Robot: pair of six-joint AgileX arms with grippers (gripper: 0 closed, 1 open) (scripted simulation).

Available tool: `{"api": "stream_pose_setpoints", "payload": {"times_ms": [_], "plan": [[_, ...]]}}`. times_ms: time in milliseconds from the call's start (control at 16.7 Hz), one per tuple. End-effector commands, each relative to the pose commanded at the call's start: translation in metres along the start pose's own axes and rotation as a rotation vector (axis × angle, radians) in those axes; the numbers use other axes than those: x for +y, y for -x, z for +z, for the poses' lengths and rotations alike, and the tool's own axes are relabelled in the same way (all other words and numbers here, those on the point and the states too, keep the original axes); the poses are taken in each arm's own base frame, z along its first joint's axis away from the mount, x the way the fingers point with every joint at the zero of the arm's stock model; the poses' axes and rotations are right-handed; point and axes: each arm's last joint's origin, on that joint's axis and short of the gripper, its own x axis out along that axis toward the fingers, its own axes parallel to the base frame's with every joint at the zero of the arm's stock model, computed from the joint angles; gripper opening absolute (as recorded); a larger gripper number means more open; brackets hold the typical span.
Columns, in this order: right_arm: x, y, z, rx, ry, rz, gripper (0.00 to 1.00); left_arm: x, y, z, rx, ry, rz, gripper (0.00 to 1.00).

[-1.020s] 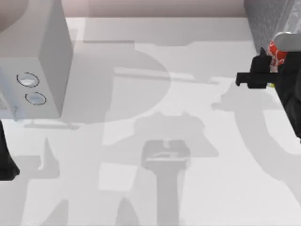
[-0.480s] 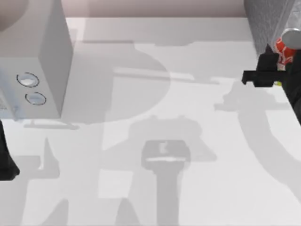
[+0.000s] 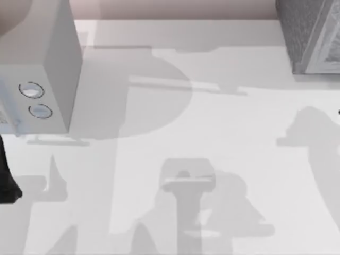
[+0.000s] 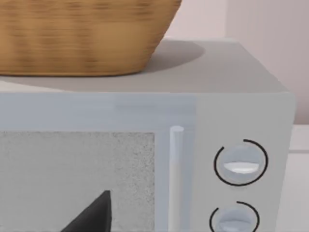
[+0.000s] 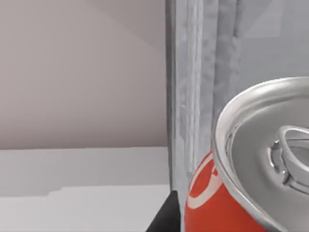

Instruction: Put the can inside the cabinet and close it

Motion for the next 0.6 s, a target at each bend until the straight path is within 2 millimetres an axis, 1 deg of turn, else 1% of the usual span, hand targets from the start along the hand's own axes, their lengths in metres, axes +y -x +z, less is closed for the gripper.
{"api": "stream_pose_setpoints", "payload": {"times_ms": [120,300,420,600], "plan": [[-0.014,0.024,-0.005,-0.024,0.001,-0.002,0.0,0.0,0.0,0.0,0.0,0.0,0.0,1.0],[-0.03,0.053,-0.021,-0.055,0.007,-0.005,0.0,0.0,0.0,0.0,0.0,0.0,0.0,1.0],[-0.037,0.067,-0.035,-0.071,0.012,-0.004,0.0,0.0,0.0,0.0,0.0,0.0,0.0,1.0],[-0.043,0.078,-0.055,-0.086,0.02,0.0,0.0,0.0,0.0,0.0,0.0,0.0,0.0,1.0]]}}
